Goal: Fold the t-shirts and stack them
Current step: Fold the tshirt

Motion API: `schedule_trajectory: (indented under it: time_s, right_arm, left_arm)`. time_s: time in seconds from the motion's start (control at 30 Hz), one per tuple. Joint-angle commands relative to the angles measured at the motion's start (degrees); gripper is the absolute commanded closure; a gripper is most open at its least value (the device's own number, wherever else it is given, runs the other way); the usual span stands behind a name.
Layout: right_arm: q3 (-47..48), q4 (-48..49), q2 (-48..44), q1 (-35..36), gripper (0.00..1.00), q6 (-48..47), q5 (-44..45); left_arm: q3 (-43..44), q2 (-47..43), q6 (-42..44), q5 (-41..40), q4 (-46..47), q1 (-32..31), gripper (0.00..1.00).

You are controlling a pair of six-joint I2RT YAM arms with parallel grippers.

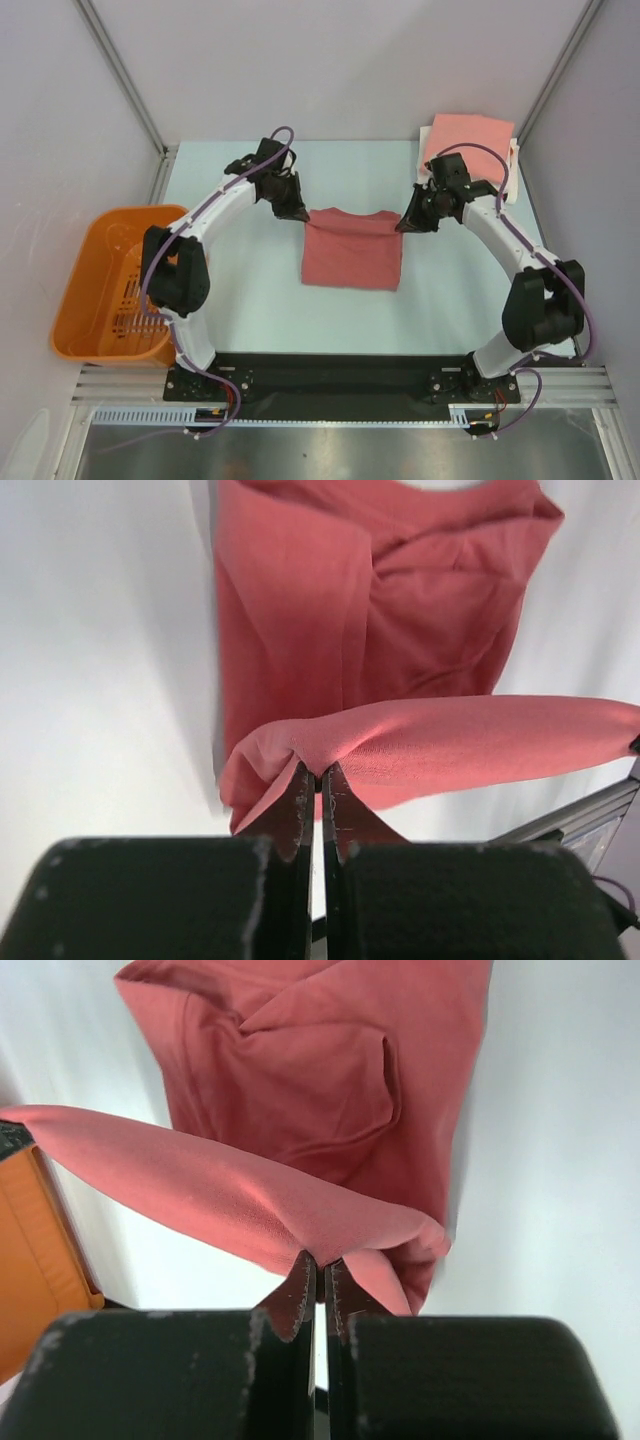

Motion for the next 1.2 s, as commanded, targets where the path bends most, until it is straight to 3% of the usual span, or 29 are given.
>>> schedule_trajectory:
  time_s: [0.0,0.27,0.3,0.33,0.37,0.4,0.5,0.53,0.63,0.9,1.17]
  right_arm:
    - [4.94,1.0,4.57,-1.58,1.0,-3.2,-1.53]
    - [12.32,1.62,15.39,-3.96,1.0,-3.65,-2.05]
    - [13.55,1.88,16.97,-4.22,0.96,-3.65,-2.32]
    - [18.09,1.01,18.72,-4.66,0.9,-3.91,-1.8]
    - [20.92,-2.3,23.27,-5.01,0.8,-3.82,-0.92]
    - [23.38,-3.29,25.14,-5.28,0.53,-3.74,-0.39]
    - [32.62,-6.9,30.25,-6.51,0.27,-3.91,-1.52]
    - [33.68,-7.69,30.17,-6.68,0.25,-4.0,-1.44]
    - [30.63,-6.65,24.91,-6.51,0.21,-4.0,-0.3]
    - [3.34,4.07,6.99,-4.58,0.05,-1.46,-2.84]
    - [-15.52,15.16,0.29,-1.94,0.13,1.72,-9.53]
  left_arm:
    - [8.5,5.18,2.98,1.58,-2.24,2.09,1.0]
    - [24.69,20.3,3.42,2.37,-7.25,3.93,0.99]
    - [29.14,22.32,2.81,2.89,-8.47,4.28,0.98]
    - [31.45,24.17,2.46,4.03,-8.48,4.98,0.89]
    - [34.43,29.06,2.28,5.17,-8.48,5.42,0.64]
    - [40.99,31.28,1.32,8.66,-8.66,5.78,0.55]
    - [52.61,38.24,-1.31,11.59,-12.5,7.18,0.42]
    - [52.57,37.73,-1.5,11.86,-12.53,7.45,0.4]
    - [44.51,30.19,-0.1,10.2,-9.28,7.36,0.37]
    - [14.57,7.44,3.42,4.13,-2.35,6.75,0.36]
    - [-14.19,-7.18,3.78,5.0,11.01,3.41,0.37]
